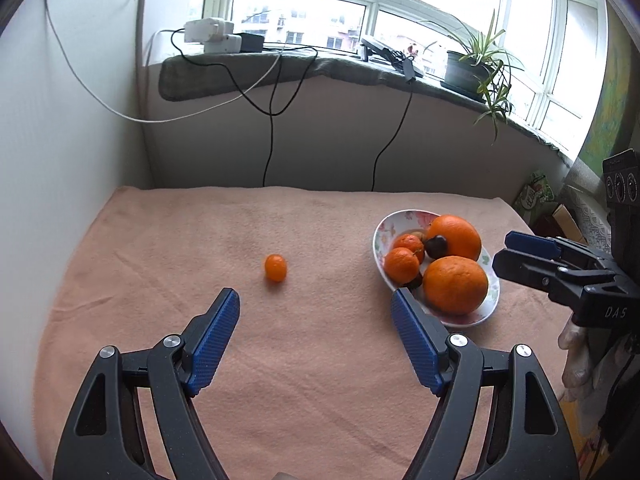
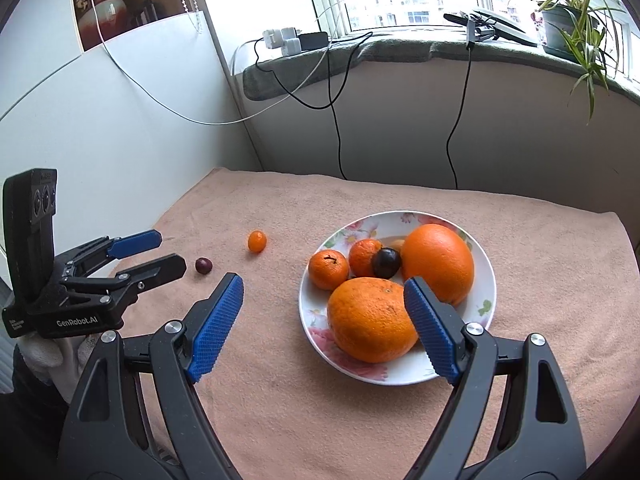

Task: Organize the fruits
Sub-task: 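Move both grippers back toward the small orange fruit and last plum, then grasp the small orange fruit with the right gripper while the left gripper grasps the dark plum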

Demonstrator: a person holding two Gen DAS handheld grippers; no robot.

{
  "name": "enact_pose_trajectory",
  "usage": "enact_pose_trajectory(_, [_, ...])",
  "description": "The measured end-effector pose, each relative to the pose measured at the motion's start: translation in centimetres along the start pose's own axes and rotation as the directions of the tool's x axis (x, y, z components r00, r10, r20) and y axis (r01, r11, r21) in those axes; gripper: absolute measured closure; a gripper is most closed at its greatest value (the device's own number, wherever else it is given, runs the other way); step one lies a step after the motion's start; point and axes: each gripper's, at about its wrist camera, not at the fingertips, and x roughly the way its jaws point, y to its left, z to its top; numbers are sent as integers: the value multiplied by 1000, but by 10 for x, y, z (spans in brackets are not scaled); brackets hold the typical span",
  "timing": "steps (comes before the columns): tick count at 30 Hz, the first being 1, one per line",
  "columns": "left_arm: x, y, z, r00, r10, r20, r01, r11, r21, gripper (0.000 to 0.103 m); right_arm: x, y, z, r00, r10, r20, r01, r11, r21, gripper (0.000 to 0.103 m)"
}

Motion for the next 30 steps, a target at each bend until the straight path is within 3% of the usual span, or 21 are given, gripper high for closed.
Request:
enact_pose_trajectory(4, [0,24,-11,999,31,-18,-32,999,-35,25,14,16,11,1000,25,-16,-25,999,-27,18])
enact_pose_trajectory(10, [6,51,-24,998,24,-52,-29,995,-93,26,41,38,27,997,71,-39,-72,997,-28,18])
enact_pose_trajectory(13, [12,60,-27,997,16,-70,-24,993,-117,33,57,43,32,994,97,-52,-97,995,2,19])
enact_pose_trajectory(16, [18,70,-30,997,3,-83,-15,989,-144,38,74,45,36,987,140,-84,-137,990,42,31])
enact_pose_trajectory(21, [28,83,-35,994,-10,-106,-8,985,-173,50,100,49,41,976,183,-117,-174,981,85,34])
enact_pose_trajectory(25, [37,90,-37,992,-18,-123,-4,983,-184,58,123,55,44,970,183,-161,-170,982,87,47])
enact_pose_trajectory(30, [44,94,-35,991,-15,-134,-10,983,-184,64,152,64,47,960,182,-215,-166,982,89,54])
